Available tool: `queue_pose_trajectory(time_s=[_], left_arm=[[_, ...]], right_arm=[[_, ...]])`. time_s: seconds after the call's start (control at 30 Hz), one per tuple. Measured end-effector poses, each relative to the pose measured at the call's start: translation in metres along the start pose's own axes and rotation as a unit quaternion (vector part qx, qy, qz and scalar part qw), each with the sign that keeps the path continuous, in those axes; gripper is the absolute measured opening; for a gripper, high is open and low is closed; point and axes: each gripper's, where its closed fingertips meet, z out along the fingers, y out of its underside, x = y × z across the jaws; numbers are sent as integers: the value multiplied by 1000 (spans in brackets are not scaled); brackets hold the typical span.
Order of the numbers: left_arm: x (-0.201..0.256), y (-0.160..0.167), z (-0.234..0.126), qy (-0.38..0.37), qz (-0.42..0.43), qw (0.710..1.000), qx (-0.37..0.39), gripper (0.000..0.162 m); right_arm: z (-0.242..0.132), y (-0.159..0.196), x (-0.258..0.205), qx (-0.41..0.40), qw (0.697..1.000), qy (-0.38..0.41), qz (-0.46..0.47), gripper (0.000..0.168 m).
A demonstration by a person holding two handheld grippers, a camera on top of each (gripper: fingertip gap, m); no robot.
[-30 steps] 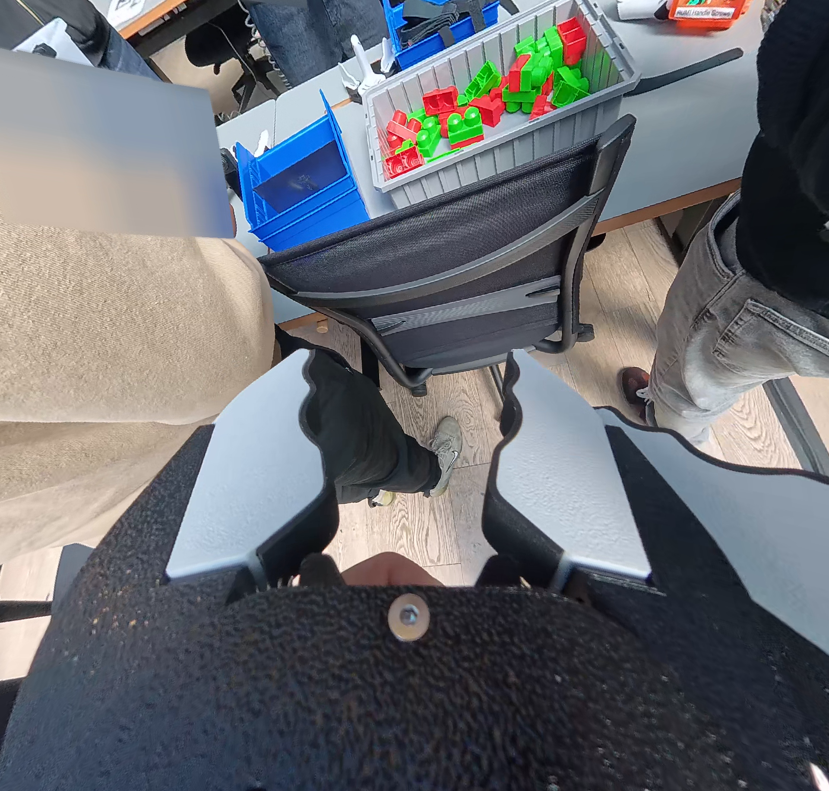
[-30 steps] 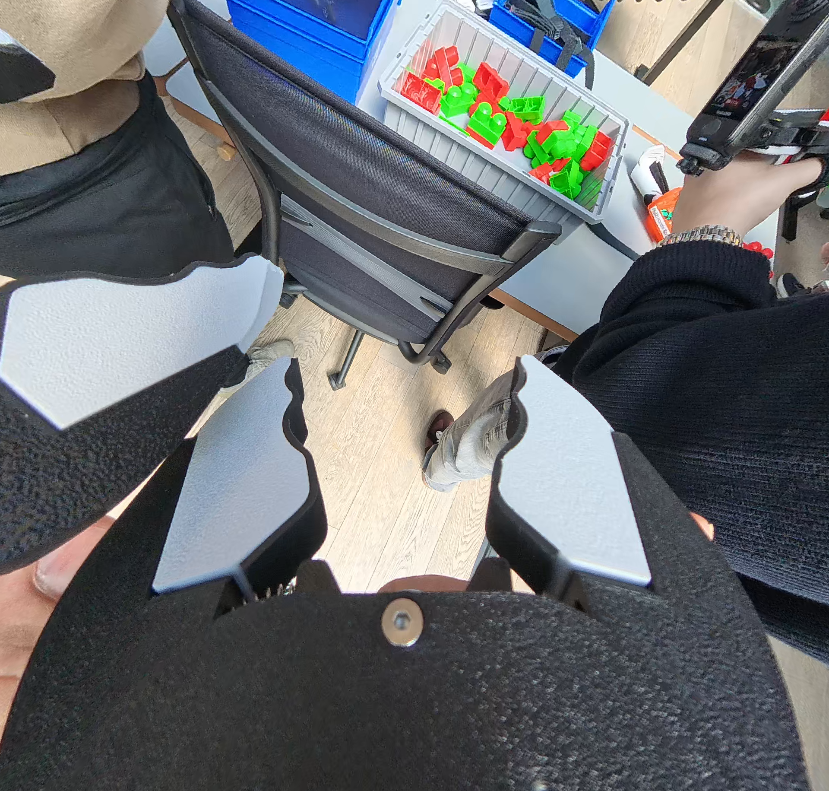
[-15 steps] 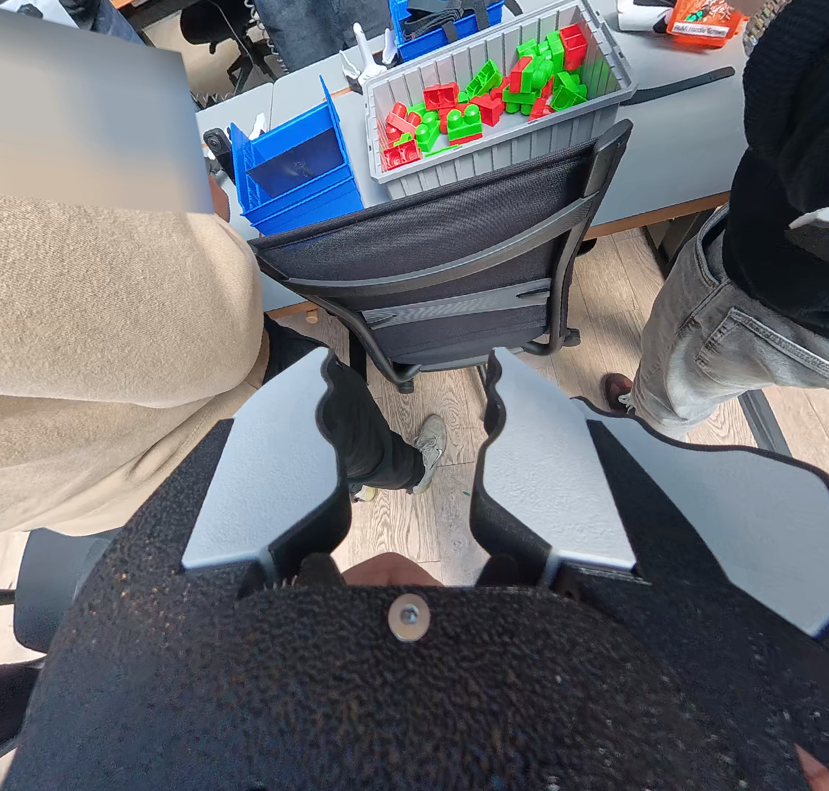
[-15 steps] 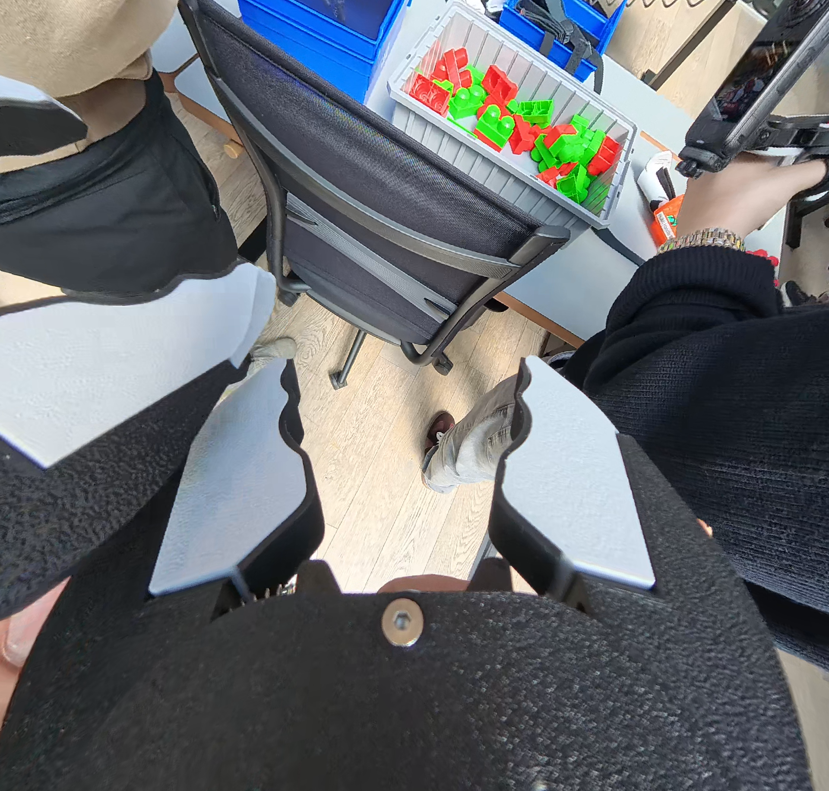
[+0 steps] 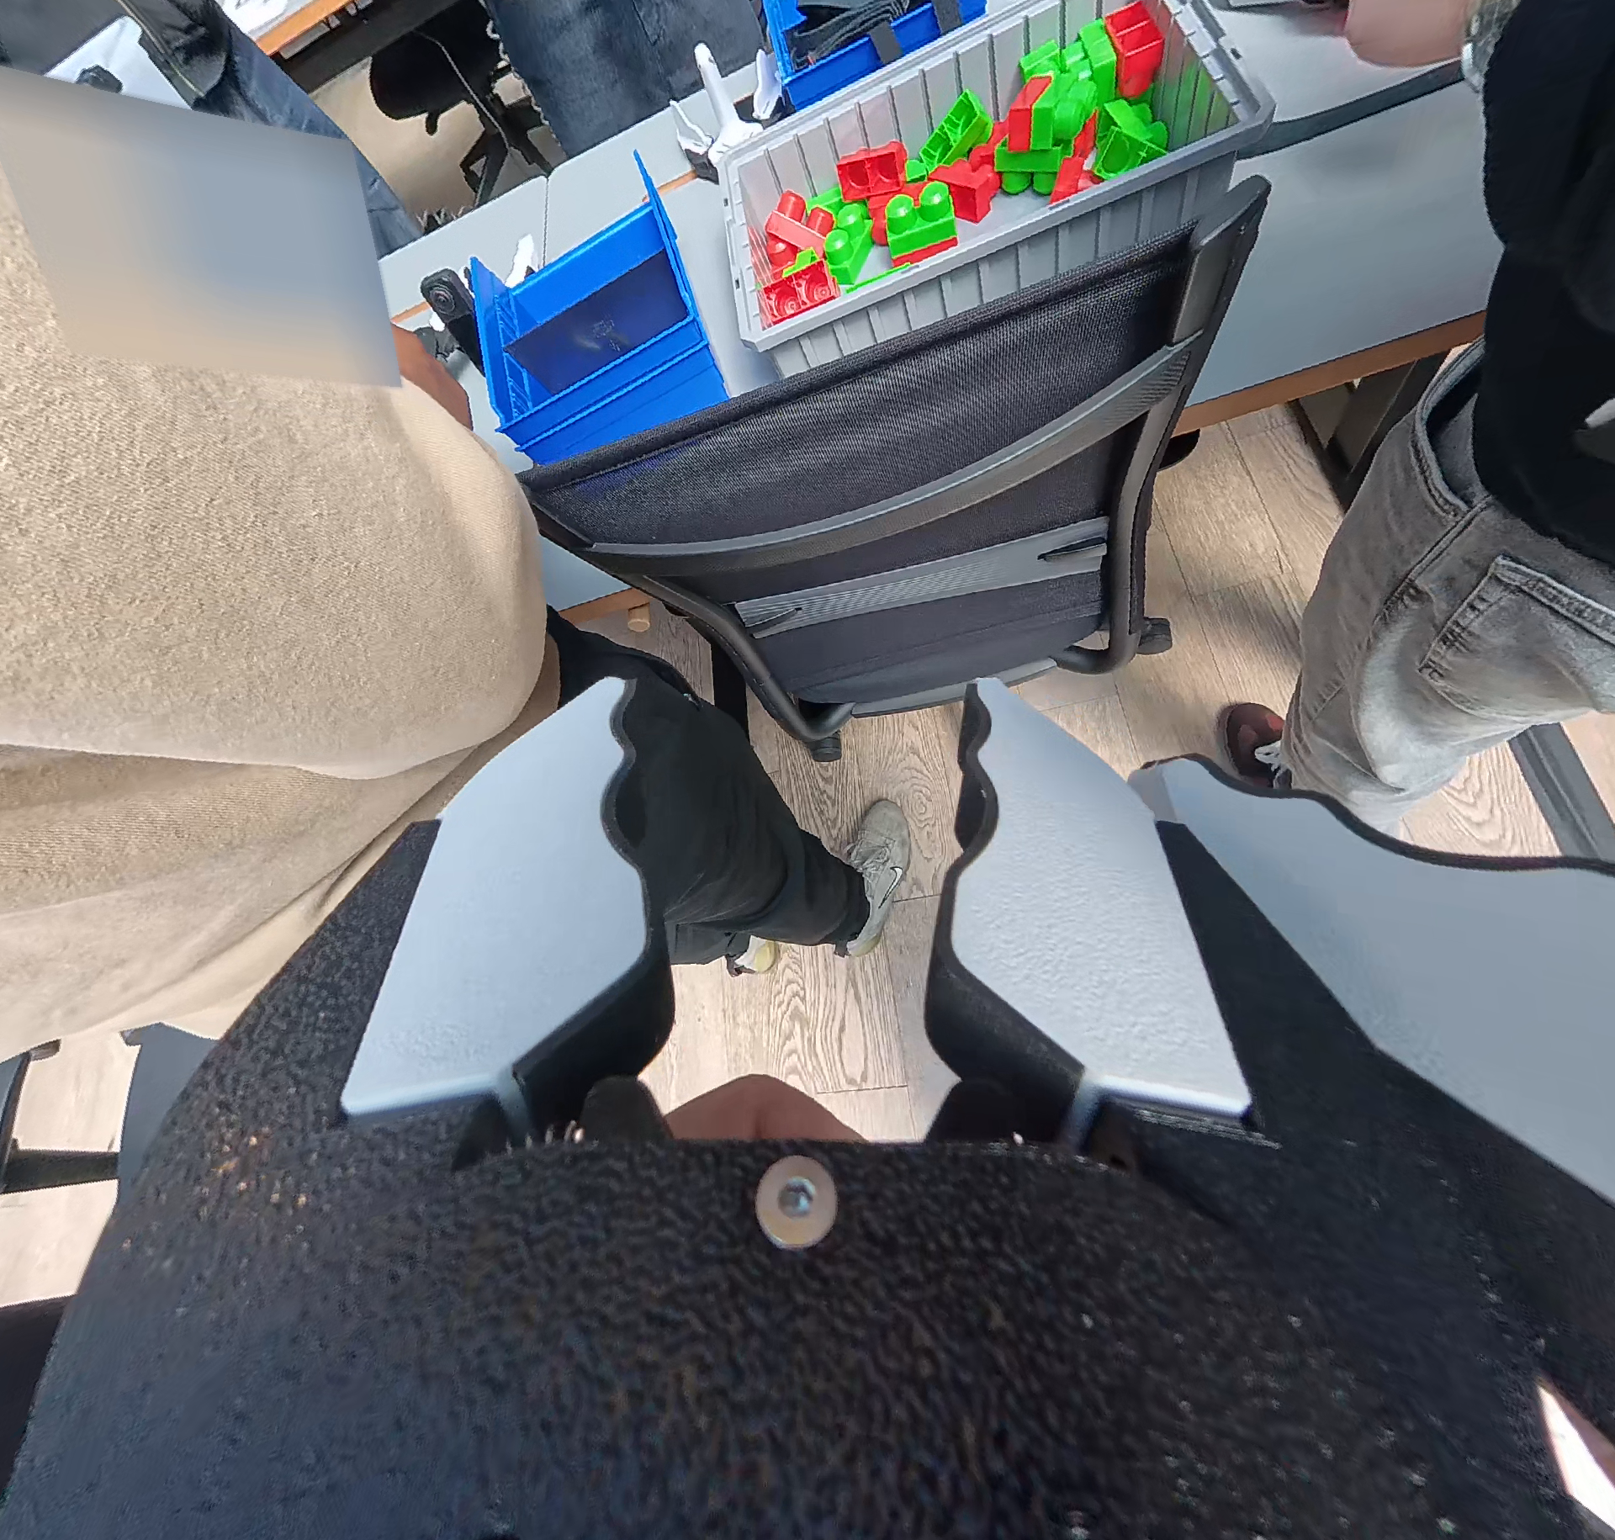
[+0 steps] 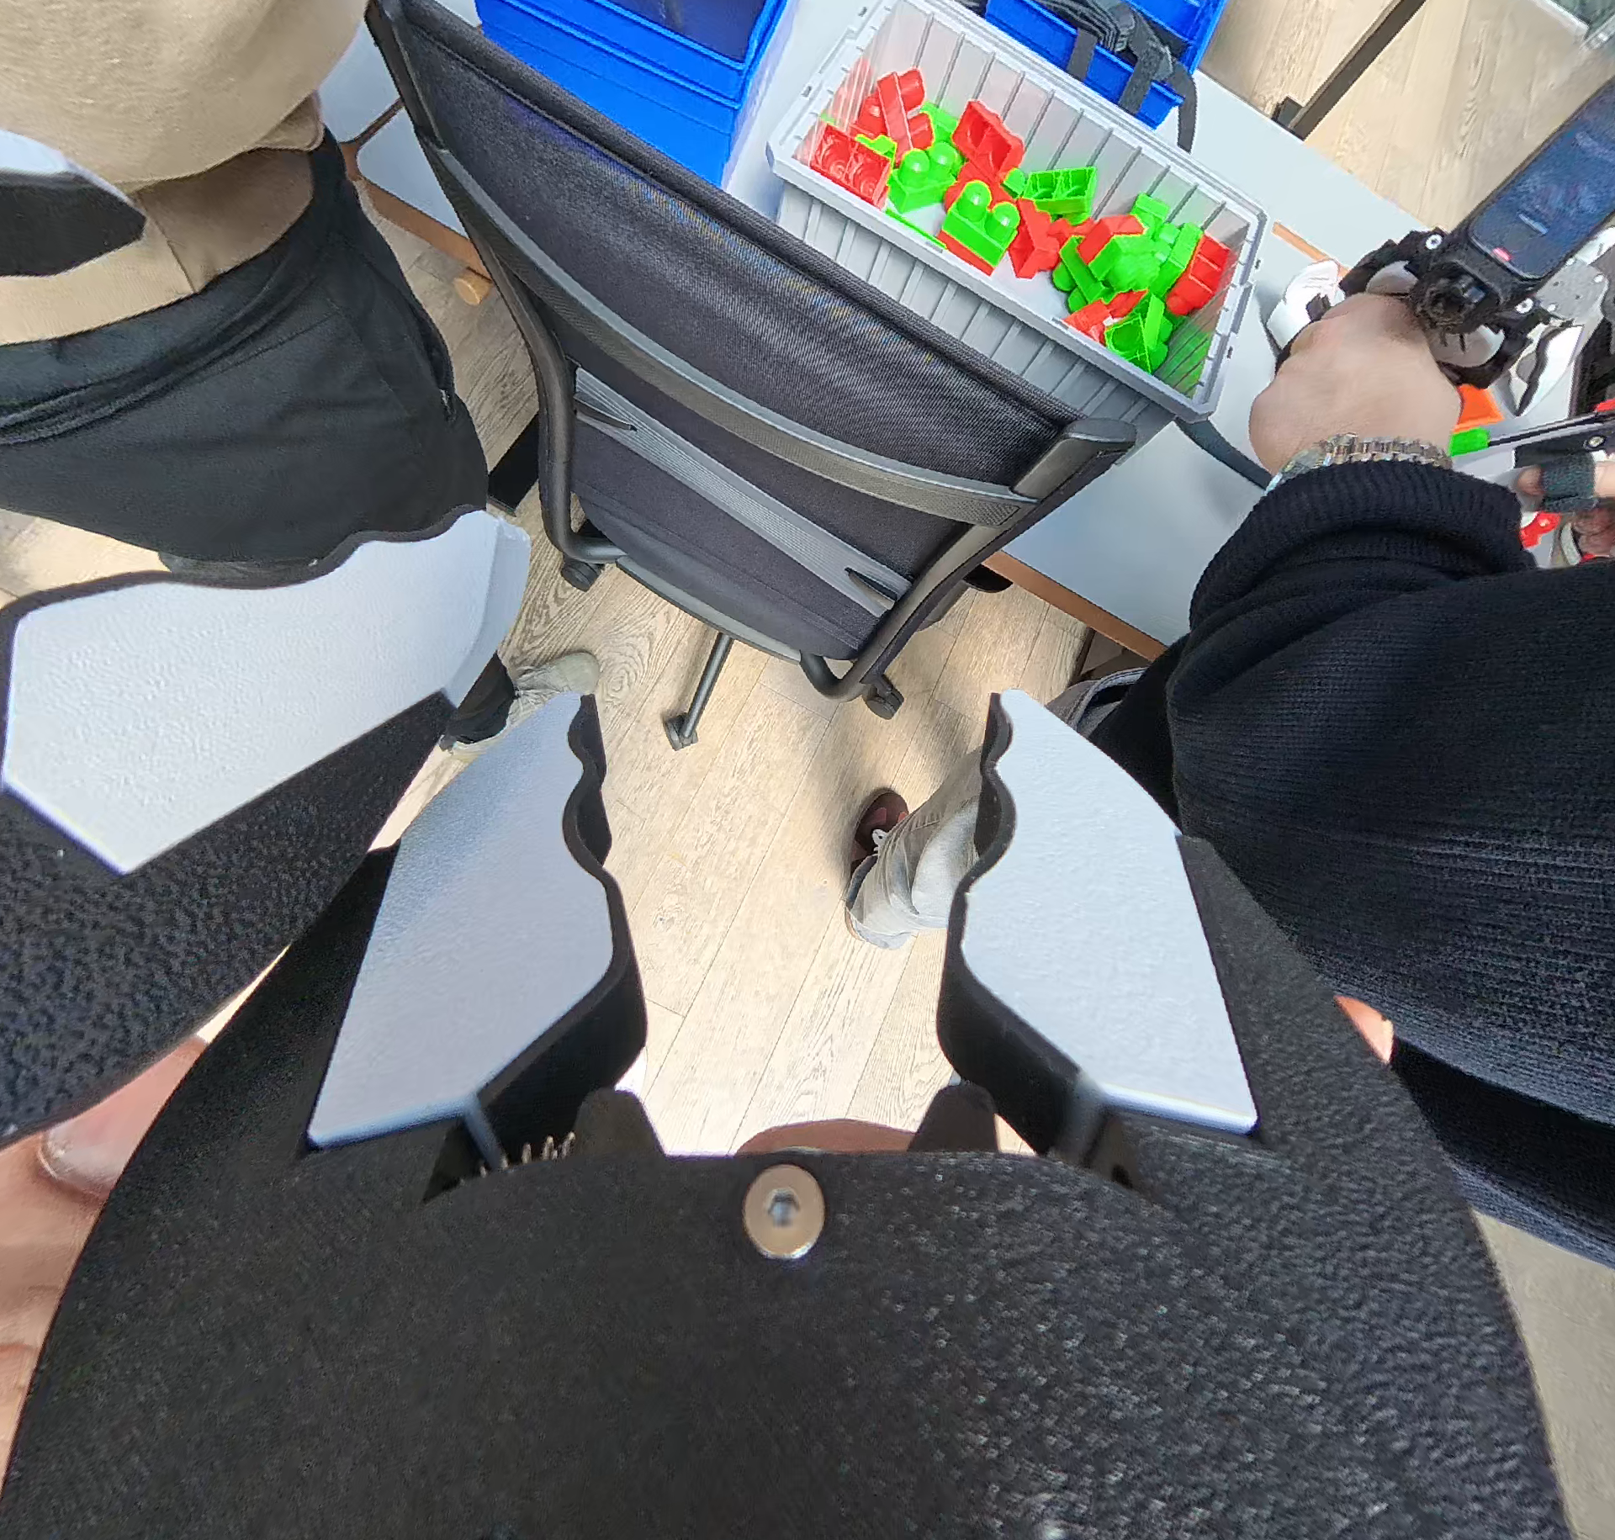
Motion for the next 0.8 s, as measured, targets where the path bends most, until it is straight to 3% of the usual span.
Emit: queue_pose_trajectory(time_s=[0.17, 0.3, 0.47, 0.57, 0.8], left_arm=[[0, 1, 2, 4, -17, 1000, -9, 76], [0, 1, 2, -5, -4, 1000, -3, 64], [2, -3, 5, 5, -16, 1000, -6, 75], [3, -5, 6, 1, -18, 1000, -5, 65], [4, -2, 13, 7, -2, 1000, -19, 76]], right_arm=[[1, -1, -2, 7, 1000, 0, -17, 92], [5, -6, 8, 0, 1000, 11, -15, 87], [5, -1, -1, 0, 1000, -7, -14, 91], [8, -5, 8, 1, 1000, 2, -14, 92], [11, 14, 6, -13, 1000, -2, -12, 92]])
